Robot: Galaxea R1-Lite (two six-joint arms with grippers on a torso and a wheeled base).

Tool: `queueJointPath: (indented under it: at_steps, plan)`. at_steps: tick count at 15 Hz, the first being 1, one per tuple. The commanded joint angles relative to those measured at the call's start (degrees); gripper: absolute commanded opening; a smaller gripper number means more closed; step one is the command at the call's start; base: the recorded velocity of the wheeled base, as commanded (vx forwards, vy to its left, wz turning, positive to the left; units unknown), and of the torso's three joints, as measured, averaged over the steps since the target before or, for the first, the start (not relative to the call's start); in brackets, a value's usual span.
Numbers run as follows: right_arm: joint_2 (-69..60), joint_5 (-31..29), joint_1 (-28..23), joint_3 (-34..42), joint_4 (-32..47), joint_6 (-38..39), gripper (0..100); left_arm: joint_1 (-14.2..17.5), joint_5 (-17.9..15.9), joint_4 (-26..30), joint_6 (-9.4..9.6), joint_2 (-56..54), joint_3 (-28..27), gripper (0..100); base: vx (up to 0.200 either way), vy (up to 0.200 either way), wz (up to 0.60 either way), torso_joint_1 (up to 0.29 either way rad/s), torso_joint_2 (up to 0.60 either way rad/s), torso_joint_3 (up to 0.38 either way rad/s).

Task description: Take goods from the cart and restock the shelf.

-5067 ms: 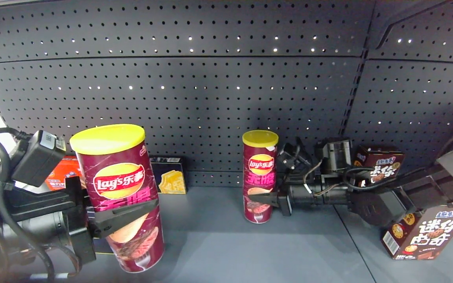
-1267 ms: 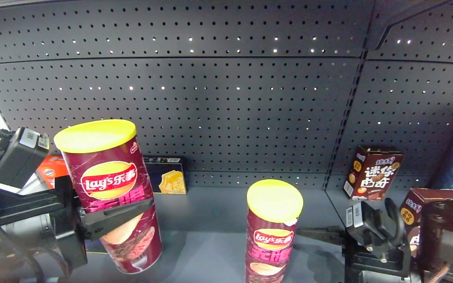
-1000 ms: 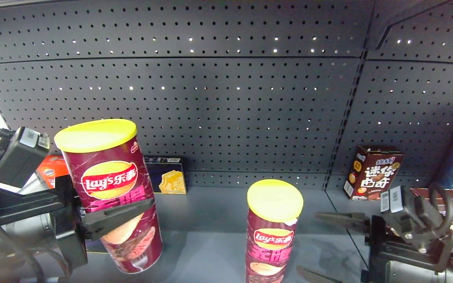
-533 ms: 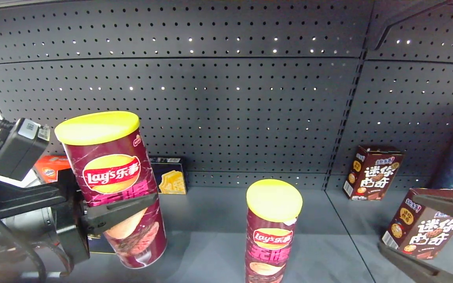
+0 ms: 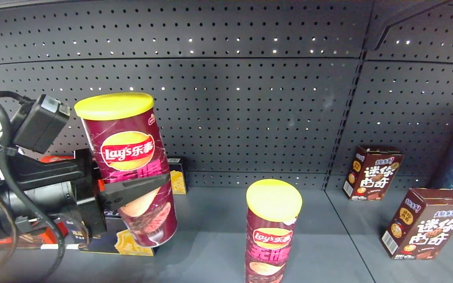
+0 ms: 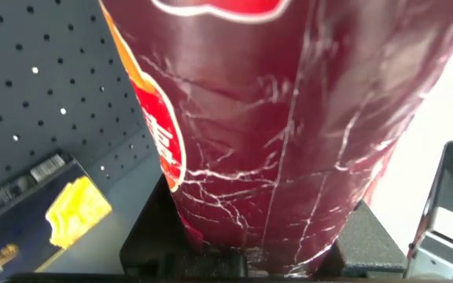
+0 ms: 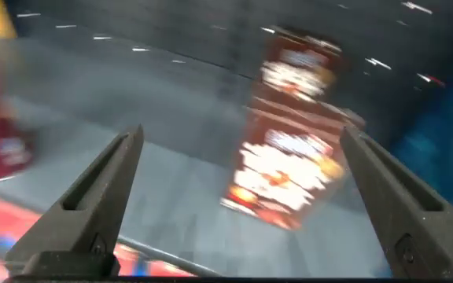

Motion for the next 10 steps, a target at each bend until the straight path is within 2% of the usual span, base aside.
queueJointPath:
  at_steps: [1, 4, 8, 9, 10]
  plan:
    - [-6.6, -0.2, -7.5, 3.4, 0.1, 0.0, 100, 0.1, -0.3, -0.5, 0.22, 4.6, -2.4, 0, 0.0, 0.0, 0.0, 0.0, 0.0, 0.0]
    - [-12.7, -0.2, -18.1, 7.7, 0.2, 0.0, 100, 0.0, -1.2, -0.9, 0.3, 10.3, -6.6, 0, 0.0, 0.0, 0.0, 0.0, 0.0, 0.0]
    - [-21.4, -0.3, -28.2, 13.5, 1.1, -0.3, 100, 0.1, -2.4, -0.9, 0.13, 15.8, -10.3, 0, 0.0, 0.0, 0.0, 0.0, 0.0, 0.0]
    - [-23.5, -0.3, -30.0, 14.3, 2.3, -0.3, 100, 0.1, -2.4, -0.9, 0.04, 16.4, -11.3, 0, 0.0, 0.0, 0.0, 0.0, 0.0, 0.0]
    - [-28.4, -0.3, -33.2, 14.7, 6.6, -0.3, 100, 0.0, -2.2, -0.8, 0.04, 18.1, -13.2, 0, 0.0, 0.0, 0.0, 0.0, 0.0, 0.0]
